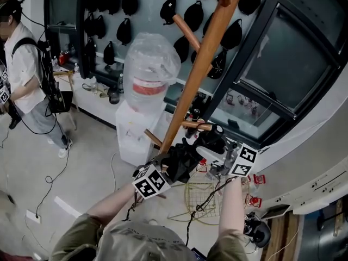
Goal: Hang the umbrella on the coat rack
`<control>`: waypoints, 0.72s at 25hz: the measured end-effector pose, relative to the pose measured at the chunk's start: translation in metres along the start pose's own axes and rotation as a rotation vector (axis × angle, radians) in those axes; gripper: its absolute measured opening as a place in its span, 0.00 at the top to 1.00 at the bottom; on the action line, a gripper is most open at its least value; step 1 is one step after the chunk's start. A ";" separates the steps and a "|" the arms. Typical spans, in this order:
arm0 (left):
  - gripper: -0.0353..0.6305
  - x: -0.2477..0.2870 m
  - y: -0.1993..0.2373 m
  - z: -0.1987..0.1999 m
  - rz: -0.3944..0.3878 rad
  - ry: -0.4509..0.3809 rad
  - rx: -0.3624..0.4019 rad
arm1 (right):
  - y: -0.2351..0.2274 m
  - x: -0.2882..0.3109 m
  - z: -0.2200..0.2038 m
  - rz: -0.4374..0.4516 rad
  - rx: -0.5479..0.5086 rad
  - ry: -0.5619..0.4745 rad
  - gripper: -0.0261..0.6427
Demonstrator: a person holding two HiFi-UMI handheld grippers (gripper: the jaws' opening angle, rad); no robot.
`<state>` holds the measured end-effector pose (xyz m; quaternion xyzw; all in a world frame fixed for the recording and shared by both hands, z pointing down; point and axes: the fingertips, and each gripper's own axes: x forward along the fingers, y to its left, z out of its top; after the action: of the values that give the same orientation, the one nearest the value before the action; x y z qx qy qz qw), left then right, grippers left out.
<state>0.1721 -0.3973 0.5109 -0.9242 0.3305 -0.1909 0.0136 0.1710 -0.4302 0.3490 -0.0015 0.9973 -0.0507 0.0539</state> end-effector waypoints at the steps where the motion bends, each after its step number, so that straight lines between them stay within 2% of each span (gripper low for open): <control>1: 0.52 0.000 0.000 -0.002 0.000 0.004 -0.003 | -0.001 0.001 -0.002 0.000 0.004 0.003 0.64; 10: 0.52 -0.008 0.007 -0.031 0.009 0.057 -0.005 | -0.007 0.024 -0.029 -0.022 0.029 0.067 0.64; 18: 0.52 -0.023 0.006 -0.065 0.010 0.118 0.014 | -0.003 0.040 -0.063 -0.092 0.027 0.156 0.64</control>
<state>0.1281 -0.3814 0.5625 -0.9095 0.3342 -0.2471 0.0014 0.1246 -0.4269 0.4069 -0.0424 0.9965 -0.0665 -0.0261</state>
